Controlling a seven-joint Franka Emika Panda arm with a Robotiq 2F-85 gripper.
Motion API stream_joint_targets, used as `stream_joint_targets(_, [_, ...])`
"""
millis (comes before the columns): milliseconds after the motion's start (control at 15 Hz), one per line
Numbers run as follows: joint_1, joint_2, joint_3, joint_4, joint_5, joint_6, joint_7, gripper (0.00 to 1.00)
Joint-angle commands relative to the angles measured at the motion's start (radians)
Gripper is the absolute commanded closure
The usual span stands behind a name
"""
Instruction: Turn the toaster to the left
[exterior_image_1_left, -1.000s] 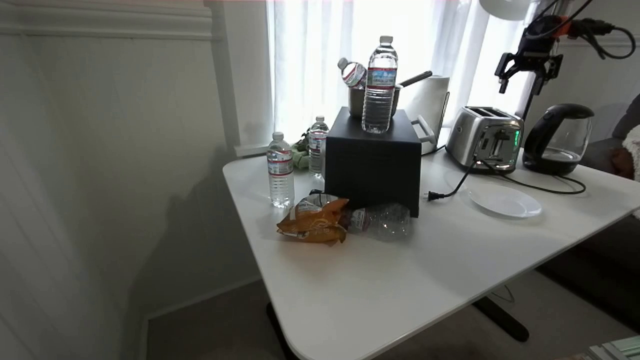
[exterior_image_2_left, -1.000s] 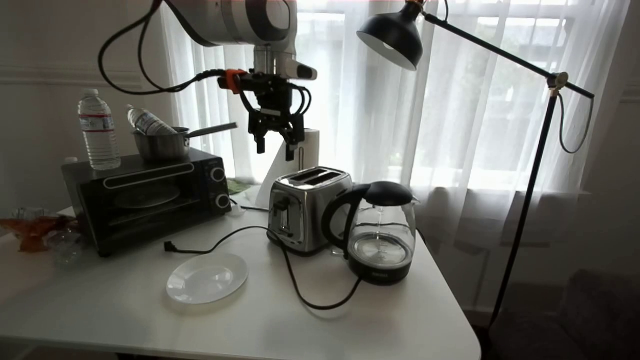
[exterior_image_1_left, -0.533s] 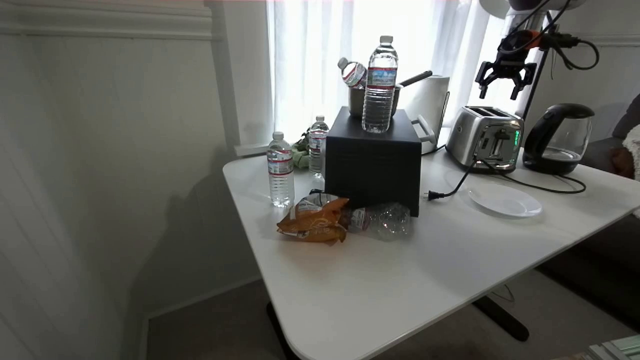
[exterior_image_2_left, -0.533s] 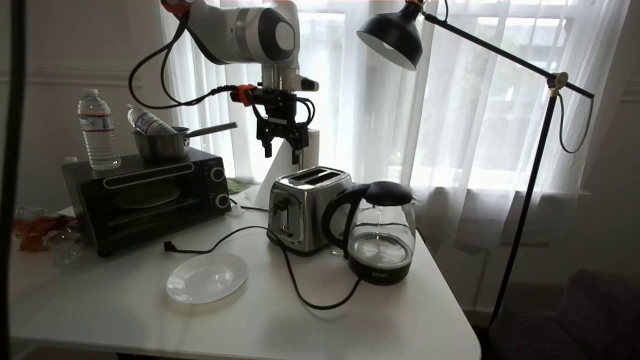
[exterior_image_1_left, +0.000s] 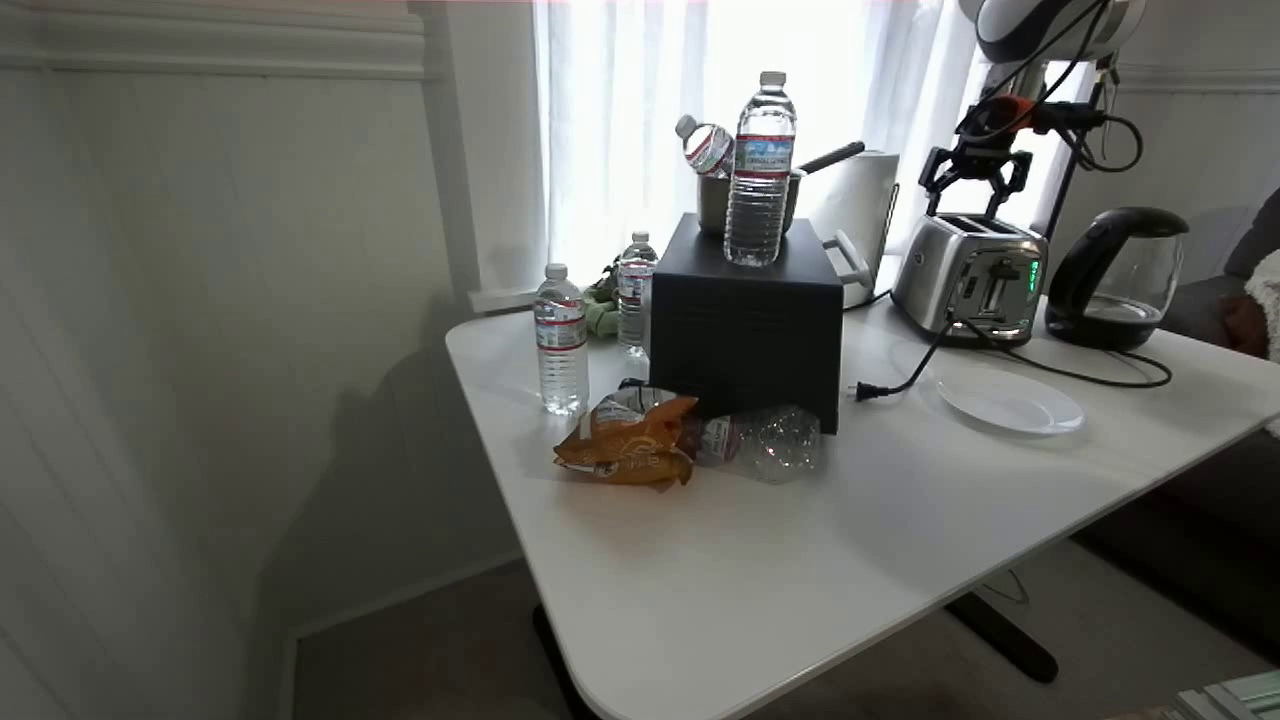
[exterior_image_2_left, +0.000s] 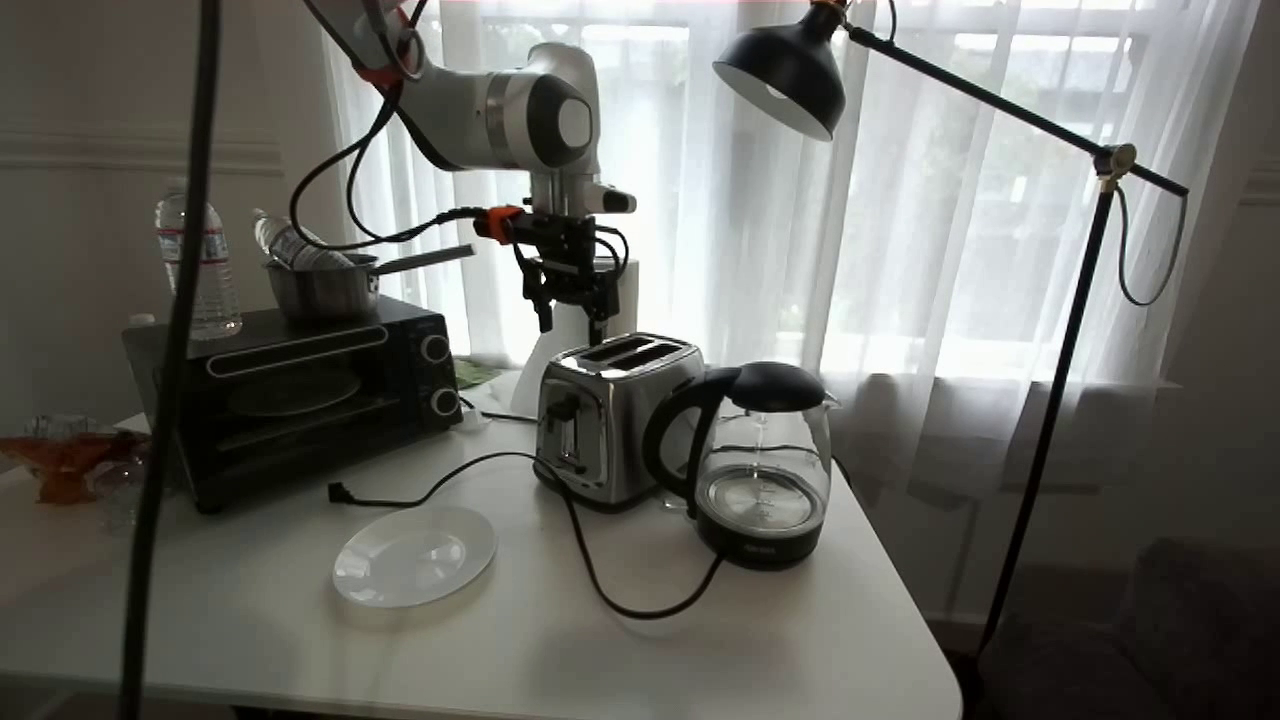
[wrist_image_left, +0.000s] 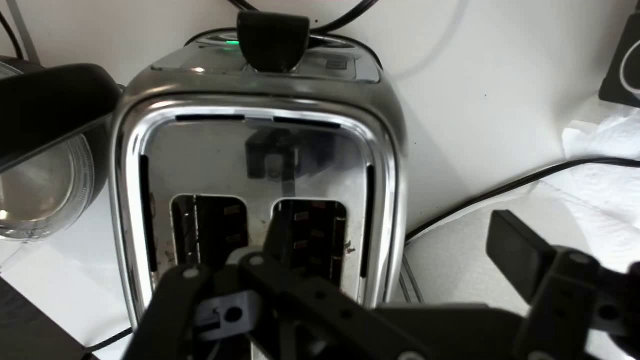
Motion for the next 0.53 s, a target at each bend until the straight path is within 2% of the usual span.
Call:
stream_joint_targets(0, [0.012,0.053,-0.012,0.057,-0.002,0.015,0.033,0.00])
stream_joint_targets(133, [0.012,0.072,-0.012,0.072,0.004,0.011,0.034,0.00])
stream_joint_targets(200, [0.012,0.080,-0.012,0.078,0.004,0.008,0.037,0.06])
stream_joint_targets(267, [0.012,0.086,-0.011,0.083,0.007,0.004,0.039,0.15])
stream_joint_targets(333, [0.013,0.091,-0.011,0.086,0.008,0.000,0.041,0.34])
stream_joint_targets(467, [0.016,0.099,-0.013,0.091,0.006,-0.012,0.051,0.48])
